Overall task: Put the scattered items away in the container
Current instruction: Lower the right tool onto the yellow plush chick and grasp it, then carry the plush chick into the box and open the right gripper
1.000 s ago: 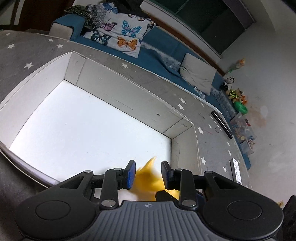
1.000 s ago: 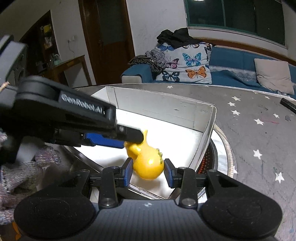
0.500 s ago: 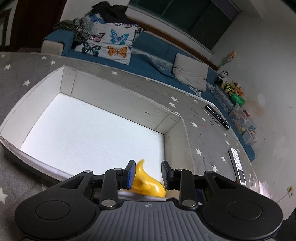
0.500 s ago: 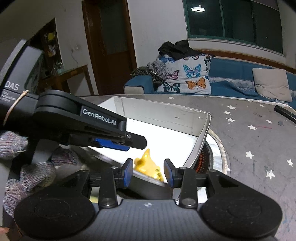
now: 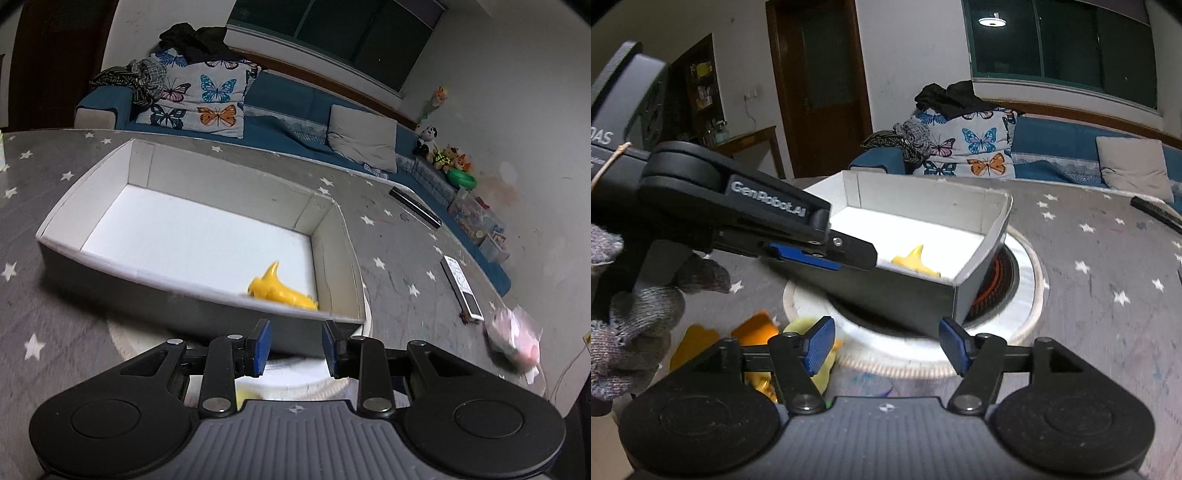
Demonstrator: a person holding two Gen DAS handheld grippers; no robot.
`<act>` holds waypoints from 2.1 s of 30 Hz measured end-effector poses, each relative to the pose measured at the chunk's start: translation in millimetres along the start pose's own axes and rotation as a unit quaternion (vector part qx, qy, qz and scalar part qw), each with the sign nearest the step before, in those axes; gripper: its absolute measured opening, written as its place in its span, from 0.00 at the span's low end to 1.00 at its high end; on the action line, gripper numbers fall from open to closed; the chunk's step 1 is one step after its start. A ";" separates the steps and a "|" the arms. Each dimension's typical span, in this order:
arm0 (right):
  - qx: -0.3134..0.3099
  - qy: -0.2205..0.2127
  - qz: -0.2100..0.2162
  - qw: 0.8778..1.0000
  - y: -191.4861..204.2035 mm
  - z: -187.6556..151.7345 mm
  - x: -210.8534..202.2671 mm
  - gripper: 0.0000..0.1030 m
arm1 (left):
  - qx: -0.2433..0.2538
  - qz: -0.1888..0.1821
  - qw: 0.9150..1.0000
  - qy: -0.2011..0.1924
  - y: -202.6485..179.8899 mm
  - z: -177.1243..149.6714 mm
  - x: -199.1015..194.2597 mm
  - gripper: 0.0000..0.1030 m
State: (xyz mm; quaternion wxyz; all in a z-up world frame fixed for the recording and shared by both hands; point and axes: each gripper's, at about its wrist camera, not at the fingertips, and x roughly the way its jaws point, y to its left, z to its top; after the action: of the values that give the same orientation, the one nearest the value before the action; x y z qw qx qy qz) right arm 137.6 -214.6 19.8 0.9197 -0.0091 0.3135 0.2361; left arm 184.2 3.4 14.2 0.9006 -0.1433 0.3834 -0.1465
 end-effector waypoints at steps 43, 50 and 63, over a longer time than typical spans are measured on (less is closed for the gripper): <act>-0.059 0.053 0.064 0.995 61.7 -33.9 39.8 0.67 | -0.070 0.011 0.996 0.045 39.9 -30.6 2.4 0.35; -0.049 0.053 0.066 0.995 54.5 -34.2 36.2 0.64 | -0.070 0.005 0.996 0.050 37.9 -28.7 9.1 0.37; -0.038 0.051 0.071 0.995 49.4 -31.6 36.3 0.65 | -0.086 0.004 0.995 0.056 39.2 -26.3 8.7 0.41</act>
State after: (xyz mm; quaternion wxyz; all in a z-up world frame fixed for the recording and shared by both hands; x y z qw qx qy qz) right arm 122.8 -160.4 -20.2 0.8825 -0.0342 0.3504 0.3119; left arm 176.7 32.2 -23.4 0.8628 -0.2098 0.4448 -0.1174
